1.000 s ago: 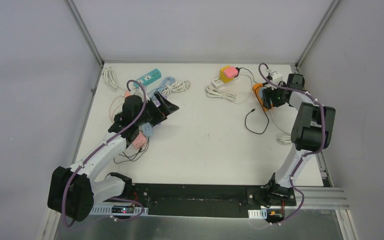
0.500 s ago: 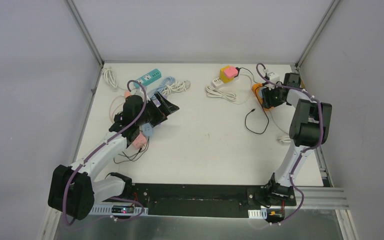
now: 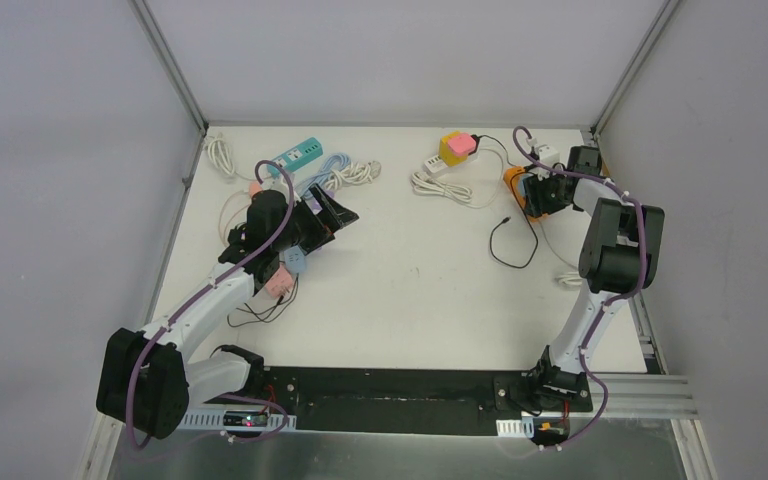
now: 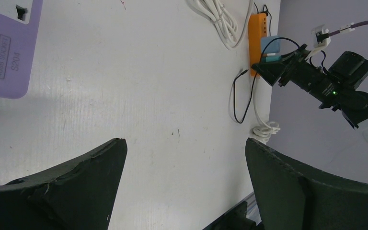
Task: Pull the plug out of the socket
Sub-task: Move the socket to the center of the board.
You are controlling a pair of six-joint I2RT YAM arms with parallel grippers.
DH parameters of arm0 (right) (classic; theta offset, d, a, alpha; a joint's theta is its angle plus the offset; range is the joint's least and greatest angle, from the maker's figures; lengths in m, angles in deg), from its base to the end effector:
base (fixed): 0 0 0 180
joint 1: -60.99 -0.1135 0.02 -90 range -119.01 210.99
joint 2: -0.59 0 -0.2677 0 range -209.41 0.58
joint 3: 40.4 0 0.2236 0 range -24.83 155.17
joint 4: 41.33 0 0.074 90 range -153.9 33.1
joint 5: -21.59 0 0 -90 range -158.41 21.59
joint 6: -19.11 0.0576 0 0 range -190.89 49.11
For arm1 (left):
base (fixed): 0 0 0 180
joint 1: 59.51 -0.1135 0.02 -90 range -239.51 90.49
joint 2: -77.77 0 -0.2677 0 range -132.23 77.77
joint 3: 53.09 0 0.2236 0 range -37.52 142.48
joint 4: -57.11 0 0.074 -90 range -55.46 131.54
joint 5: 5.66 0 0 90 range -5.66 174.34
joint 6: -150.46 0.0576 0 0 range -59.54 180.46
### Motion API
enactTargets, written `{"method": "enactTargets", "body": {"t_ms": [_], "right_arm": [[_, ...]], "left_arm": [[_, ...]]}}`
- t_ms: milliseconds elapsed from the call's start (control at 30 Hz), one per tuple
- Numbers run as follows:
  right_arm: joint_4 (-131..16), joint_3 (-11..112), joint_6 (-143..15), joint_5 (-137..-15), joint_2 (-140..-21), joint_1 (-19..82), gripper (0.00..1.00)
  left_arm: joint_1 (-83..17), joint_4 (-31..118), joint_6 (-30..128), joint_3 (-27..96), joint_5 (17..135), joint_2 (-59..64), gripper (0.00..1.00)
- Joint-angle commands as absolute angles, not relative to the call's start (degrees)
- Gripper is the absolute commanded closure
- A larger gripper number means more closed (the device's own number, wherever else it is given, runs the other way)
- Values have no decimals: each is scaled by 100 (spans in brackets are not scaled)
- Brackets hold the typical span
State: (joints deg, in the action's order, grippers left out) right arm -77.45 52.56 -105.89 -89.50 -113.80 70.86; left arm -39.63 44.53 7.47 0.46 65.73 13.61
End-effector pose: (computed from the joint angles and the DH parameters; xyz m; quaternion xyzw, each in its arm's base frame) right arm 0.4048 -0.0494 0.1678 -0.2553 0.9102 0.0576 0.3210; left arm 0.2207 -0.0993 0.2626 -0.1494 0.8150 -0.4313 0.3569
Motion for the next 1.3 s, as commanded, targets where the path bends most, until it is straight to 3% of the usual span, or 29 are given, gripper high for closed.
{"method": "enactTargets", "body": {"t_ms": [0,200,333,633,967,1267], "right_arm": [[-7860,5125,-10614,-9043,-11242,7066,77],[-8097,4895,-10697,-9337,-10955,7066,95],[-8189,4348,-11099,-9674,-10507,7066,100],[-9387,3117,-12899,-10353,-9386,6912,100],[-10832,2525,-15504,-10458,-8548,5675,100],[-9899,2650,-14823,-9808,-8858,3814,97]], "left_arm": [[-3938,4691,809,159,6436,1376,3],[-3938,4690,823,125,6439,1450,3],[-3938,4669,853,87,6441,1509,3],[-3930,4750,1001,89,6341,1545,3],[-3776,5262,1418,-41,6078,1652,4],[-3133,5497,2162,-371,6200,1874,5]]}}
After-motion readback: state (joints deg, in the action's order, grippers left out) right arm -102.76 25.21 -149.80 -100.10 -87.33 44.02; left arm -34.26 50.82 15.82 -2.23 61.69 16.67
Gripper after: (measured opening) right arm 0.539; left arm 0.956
